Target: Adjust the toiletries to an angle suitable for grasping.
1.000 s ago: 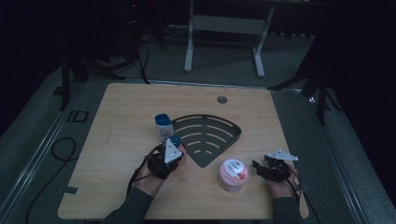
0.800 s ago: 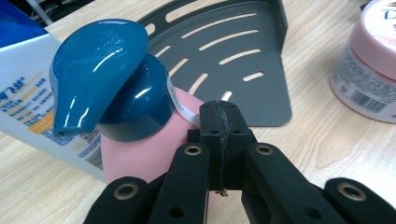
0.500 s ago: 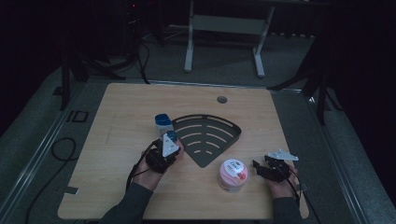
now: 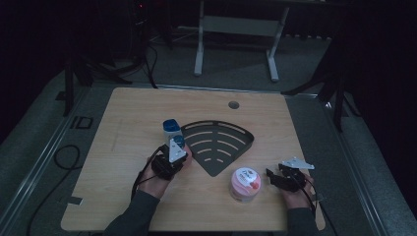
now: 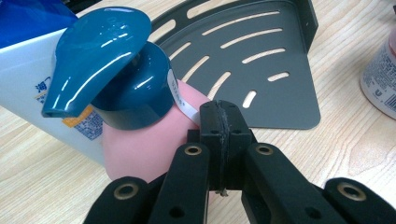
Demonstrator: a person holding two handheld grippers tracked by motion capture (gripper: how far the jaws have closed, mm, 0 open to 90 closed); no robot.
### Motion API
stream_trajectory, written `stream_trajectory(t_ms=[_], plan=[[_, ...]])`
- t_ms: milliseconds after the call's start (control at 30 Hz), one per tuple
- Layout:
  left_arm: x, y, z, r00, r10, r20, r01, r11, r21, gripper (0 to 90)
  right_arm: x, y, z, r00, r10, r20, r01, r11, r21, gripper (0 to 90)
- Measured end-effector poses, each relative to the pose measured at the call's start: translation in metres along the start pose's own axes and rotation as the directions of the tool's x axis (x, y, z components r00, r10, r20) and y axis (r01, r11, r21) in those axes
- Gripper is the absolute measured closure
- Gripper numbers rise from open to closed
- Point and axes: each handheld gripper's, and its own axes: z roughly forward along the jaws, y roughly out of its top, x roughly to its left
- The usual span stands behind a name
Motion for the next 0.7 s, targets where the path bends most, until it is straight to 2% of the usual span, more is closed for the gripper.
stream_trajectory(t_ms=[700], plan=[[0.0064, -0.0034, 0.0058, 0.9999, -0.009, -0.009, 0.009, 0.9997, 0.024, 89.4, -0.0001, -0.0001, 0.0000, 1.0000, -0.002, 0.000, 0.002, 1.000, 0.001, 39.8]])
